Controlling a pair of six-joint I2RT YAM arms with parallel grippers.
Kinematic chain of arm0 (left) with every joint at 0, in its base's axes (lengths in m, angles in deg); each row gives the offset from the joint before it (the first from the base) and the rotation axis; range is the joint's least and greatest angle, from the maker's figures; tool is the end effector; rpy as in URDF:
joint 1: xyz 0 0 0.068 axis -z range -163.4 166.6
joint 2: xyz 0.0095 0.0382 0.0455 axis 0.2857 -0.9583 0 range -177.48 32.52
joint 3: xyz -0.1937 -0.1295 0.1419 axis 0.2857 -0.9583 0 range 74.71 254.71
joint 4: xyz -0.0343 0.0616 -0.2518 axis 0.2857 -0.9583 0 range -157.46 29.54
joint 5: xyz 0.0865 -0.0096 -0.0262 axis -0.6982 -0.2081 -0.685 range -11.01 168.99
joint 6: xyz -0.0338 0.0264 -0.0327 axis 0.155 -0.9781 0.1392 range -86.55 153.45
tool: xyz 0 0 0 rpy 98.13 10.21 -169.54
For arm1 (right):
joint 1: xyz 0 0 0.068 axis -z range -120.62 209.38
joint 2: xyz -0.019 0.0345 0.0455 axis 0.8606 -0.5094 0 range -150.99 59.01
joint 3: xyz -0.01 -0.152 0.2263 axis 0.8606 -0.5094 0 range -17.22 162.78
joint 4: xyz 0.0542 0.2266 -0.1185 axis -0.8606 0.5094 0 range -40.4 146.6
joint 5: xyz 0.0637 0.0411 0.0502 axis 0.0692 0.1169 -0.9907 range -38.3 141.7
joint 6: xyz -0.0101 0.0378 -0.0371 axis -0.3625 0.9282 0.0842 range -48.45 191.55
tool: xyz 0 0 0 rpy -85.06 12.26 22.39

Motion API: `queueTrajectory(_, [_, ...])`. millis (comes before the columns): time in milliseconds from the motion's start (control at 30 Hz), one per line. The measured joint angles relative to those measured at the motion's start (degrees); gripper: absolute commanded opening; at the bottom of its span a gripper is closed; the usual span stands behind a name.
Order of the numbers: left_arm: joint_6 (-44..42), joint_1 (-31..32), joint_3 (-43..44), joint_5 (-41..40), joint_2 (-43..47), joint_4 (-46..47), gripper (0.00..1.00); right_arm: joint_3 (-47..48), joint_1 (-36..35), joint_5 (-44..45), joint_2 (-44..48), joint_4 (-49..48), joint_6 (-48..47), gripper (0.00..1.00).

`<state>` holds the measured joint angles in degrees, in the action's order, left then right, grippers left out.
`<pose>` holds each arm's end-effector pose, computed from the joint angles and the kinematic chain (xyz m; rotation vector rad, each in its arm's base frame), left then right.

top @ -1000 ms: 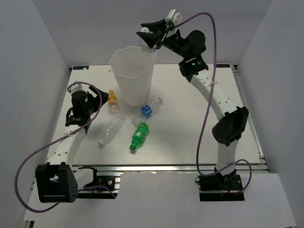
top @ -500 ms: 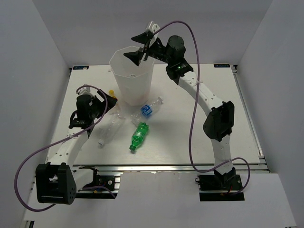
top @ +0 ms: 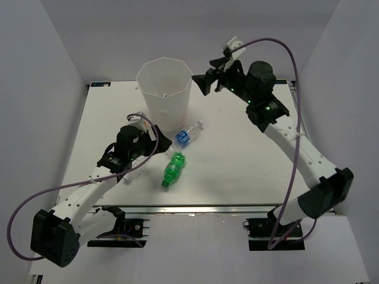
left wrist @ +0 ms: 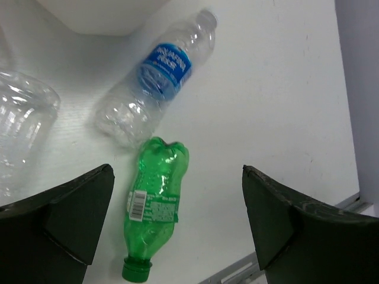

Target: Put the plastic bottles in the bin

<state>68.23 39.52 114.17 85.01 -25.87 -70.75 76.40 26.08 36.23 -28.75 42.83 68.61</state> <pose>0.2089 -0.0923 0.2621 -0.1566 2.1539 -0.7102 0.2898 0.2017 0.4857 -0.6454 1.2268 0.6260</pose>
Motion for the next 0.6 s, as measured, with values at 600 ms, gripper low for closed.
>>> queueTrajectory(600, [-1.3, 18.8, 0.0, -14.6, -17.5, -7.8, 0.98, -39.7, 12.0, 13.0, 28.8, 6.5, 12.9, 0.89])
